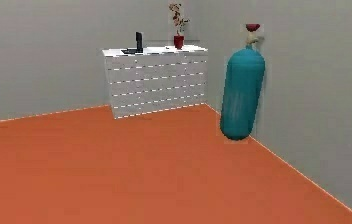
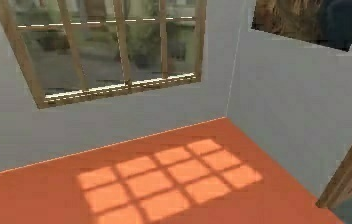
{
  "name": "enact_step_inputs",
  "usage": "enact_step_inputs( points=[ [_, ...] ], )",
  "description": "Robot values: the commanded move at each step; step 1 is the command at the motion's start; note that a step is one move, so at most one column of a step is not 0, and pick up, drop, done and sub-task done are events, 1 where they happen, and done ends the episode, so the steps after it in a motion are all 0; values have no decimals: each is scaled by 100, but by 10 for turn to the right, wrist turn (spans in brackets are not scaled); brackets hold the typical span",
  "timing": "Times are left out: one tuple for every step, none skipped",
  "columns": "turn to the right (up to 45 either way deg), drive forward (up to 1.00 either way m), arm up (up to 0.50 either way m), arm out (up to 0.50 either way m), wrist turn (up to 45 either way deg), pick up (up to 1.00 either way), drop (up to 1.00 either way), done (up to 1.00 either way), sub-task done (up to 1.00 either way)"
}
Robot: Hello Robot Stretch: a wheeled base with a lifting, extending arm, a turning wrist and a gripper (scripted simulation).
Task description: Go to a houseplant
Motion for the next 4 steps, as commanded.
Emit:
enact_step_inputs(
  points=[
    [0, 100, 0, 0, 0, 0, 0, 0, 0],
    [0, 100, 0, 0, 0, 0, 0, 0, 0],
    [-60, 0, 0, 0, 0, 0, 0, 0, 0],
    [0, 60, 0, 0, 0, 0, 0, 0, 0]
  ],
)
